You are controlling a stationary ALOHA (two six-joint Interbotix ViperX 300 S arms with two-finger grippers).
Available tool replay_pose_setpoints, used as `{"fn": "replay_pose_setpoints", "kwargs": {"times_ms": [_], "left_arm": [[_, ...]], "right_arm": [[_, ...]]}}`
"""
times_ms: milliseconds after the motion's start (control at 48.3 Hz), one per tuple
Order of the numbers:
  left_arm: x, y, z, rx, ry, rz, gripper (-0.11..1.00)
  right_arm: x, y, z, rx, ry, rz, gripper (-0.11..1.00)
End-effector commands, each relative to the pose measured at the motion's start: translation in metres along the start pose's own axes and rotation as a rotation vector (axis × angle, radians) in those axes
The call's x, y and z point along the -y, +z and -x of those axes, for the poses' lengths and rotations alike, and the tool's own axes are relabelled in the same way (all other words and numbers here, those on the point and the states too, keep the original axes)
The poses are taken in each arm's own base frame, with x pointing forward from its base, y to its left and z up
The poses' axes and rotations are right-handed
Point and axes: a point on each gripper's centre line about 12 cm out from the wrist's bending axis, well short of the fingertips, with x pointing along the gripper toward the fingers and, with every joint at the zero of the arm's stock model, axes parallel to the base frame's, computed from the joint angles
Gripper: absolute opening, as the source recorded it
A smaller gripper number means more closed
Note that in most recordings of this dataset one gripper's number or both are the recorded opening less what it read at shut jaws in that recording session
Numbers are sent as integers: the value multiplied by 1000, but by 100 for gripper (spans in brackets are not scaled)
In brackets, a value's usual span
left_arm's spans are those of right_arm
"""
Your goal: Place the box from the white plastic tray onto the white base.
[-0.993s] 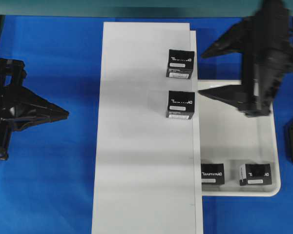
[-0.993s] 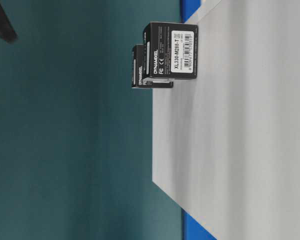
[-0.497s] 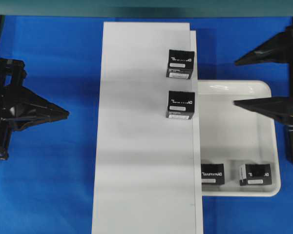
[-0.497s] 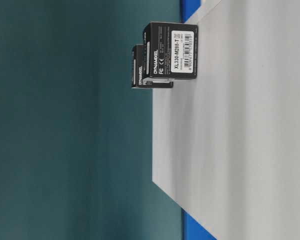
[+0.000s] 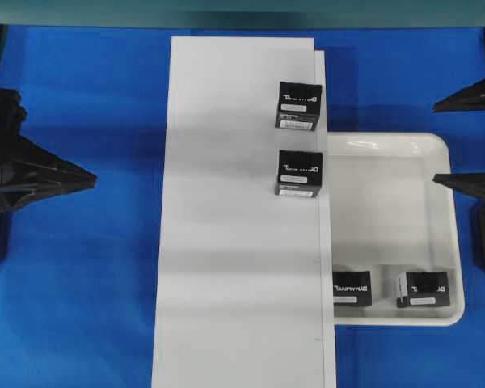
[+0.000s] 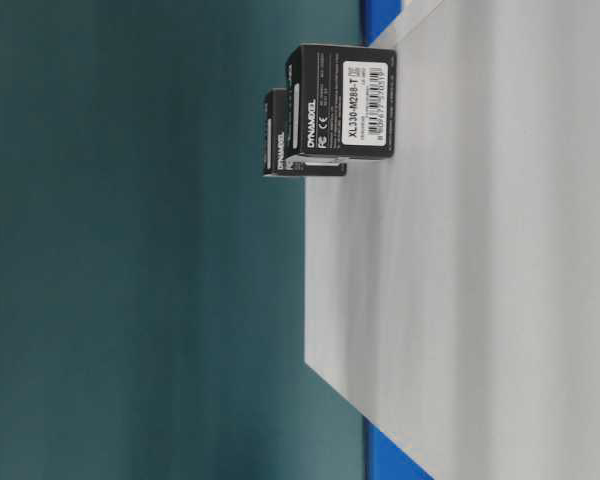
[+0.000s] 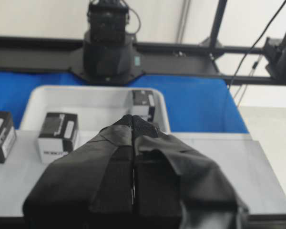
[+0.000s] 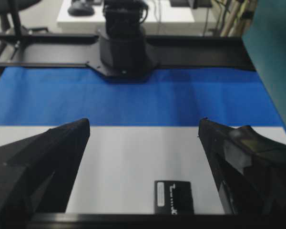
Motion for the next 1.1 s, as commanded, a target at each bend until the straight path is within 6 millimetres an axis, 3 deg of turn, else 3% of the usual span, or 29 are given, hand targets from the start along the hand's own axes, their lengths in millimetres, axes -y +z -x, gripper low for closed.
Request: {"fn": "replay_pose_setpoints", "kwargs": {"times_ms": [0,1076], "left_arm": [[0,6,0,20,2,-3,-7],[1,6,-1,26,-6,-2,-7]], "right_arm": [[0,2,-1,12,0,-11,99],[-1,-5,-6,-12,6,-17,99]]}}
